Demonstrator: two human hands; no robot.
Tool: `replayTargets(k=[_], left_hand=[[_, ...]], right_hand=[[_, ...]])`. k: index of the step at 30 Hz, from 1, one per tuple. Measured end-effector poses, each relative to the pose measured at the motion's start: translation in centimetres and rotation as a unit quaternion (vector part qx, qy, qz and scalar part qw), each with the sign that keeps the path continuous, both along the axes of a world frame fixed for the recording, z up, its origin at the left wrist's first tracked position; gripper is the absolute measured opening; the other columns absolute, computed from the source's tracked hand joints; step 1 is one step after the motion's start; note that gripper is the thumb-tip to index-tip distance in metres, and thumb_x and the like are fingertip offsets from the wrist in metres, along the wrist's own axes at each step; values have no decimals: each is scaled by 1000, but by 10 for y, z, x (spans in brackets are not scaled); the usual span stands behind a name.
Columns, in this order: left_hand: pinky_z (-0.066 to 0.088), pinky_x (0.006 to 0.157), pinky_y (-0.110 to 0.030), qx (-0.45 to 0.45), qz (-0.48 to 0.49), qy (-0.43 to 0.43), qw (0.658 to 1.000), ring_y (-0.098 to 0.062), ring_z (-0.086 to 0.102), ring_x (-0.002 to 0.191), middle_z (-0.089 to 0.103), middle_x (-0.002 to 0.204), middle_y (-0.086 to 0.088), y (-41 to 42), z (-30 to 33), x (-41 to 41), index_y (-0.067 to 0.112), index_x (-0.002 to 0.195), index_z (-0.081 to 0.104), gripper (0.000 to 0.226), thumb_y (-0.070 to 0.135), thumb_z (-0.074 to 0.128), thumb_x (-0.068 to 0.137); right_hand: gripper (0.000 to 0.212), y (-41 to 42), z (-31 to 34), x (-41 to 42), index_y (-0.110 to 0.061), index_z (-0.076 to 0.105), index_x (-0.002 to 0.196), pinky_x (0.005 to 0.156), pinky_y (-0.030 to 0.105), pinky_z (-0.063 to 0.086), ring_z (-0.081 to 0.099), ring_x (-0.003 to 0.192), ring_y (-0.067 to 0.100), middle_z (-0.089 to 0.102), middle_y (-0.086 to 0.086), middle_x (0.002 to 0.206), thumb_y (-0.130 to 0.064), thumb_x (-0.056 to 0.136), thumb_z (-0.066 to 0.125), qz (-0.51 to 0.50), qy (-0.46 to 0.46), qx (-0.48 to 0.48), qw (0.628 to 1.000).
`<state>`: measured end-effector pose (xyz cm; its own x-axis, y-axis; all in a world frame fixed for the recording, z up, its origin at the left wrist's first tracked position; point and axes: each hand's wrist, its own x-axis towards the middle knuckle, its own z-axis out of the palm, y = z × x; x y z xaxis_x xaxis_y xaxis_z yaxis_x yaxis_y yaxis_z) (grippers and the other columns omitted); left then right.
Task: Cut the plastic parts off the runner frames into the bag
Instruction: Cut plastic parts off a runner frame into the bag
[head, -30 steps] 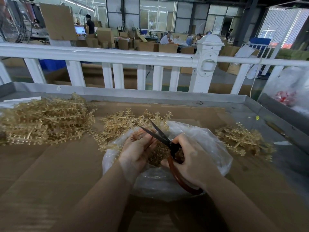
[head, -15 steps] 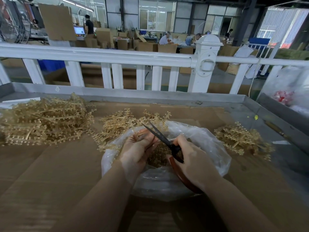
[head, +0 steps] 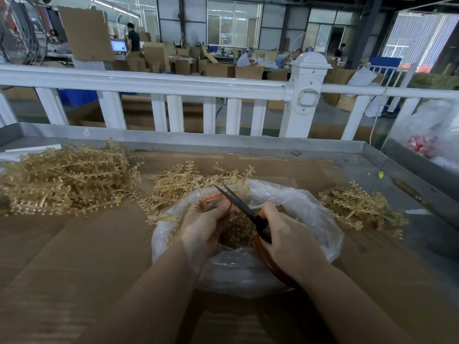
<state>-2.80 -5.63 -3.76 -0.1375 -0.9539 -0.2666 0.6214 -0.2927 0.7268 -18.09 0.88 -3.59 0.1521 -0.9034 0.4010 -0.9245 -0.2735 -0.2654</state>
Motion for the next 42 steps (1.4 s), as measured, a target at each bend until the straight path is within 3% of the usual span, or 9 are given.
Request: replayTargets(k=[3, 11, 17, 23, 28, 30, 33, 39, 42], left_hand=[[60, 61, -25, -2, 4, -10, 1000, -18, 67, 69, 66, 91, -16, 0, 0, -1, -7, 125, 52, 42, -12, 59, 83], [56, 74, -28, -5, -3, -14, 1000, -23, 63, 82, 60, 117, -26, 5, 3, -2, -8, 129, 49, 45, -10, 59, 85], [58, 58, -23, -4, -3, -21, 1000, -22, 65, 81, 64, 107, -22, 7, 4, -1, -6, 126, 50, 44, -10, 60, 83], [58, 60, -22, -9, -1, -27, 1000, -22, 65, 81, 64, 103, -20, 7, 4, -2, 0, 111, 56, 30, -11, 60, 83], [55, 50, -25, -14, -15, -41, 999, -24, 67, 81, 66, 106, -22, 8, 1, 0, -3, 118, 55, 36, -8, 62, 83], [54, 48, -26, -9, -17, -25, 1000, -21, 70, 72, 67, 99, -18, 7, 0, 1, -1, 115, 57, 32, -7, 60, 84], [57, 57, -24, -3, -16, 6, 1000, -16, 70, 65, 69, 88, -12, 3, 0, 4, 1, 101, 62, 15, -3, 57, 87], [59, 63, -22, 20, -19, 4, 1000, -12, 70, 64, 71, 86, -11, -1, -2, 5, -2, 101, 65, 17, -6, 60, 85], [58, 62, -19, 14, -22, -7, 1000, -12, 69, 66, 72, 82, -10, -1, -1, 3, -1, 95, 66, 13, -7, 59, 86]], right_hand=[[20, -1, 0, -1, -23, 45, 101, 65, 17, 47, 57, 74, 6, 60, -8, 85, -35, 89, 55, 0, 1, -2, 1000], [19, -1, -2, 0, -19, 46, 98, 45, 10, 31, 48, 57, 4, 54, -10, 71, -34, 89, 53, -6, 27, -22, 999], [22, 0, -2, -2, -17, 47, 101, 49, 11, 35, 54, 59, 6, 58, -8, 72, -34, 89, 51, 2, 19, -17, 1000], [20, -1, -1, -2, -14, 45, 104, 45, 12, 35, 51, 56, 4, 50, -12, 68, -29, 93, 51, 7, 24, -2, 1000], [24, 1, -2, -2, -10, 46, 112, 42, 12, 33, 48, 54, 4, 51, -11, 68, -26, 95, 51, -1, 38, 6, 999], [27, 1, -2, -2, -10, 46, 116, 43, 11, 32, 48, 56, 5, 55, -9, 70, -26, 95, 50, -1, 42, 7, 999], [27, 2, -2, -2, -8, 47, 114, 42, 13, 28, 46, 55, 7, 57, -6, 70, -25, 94, 51, 3, 42, -2, 999], [19, 5, -1, 0, -12, 50, 97, 50, 22, 41, 57, 58, 16, 59, -2, 70, -27, 89, 57, 1, 20, -27, 999], [17, 6, -1, 2, -12, 51, 92, 50, 22, 38, 53, 55, 15, 57, -1, 67, -25, 86, 61, -12, 19, -46, 999]])
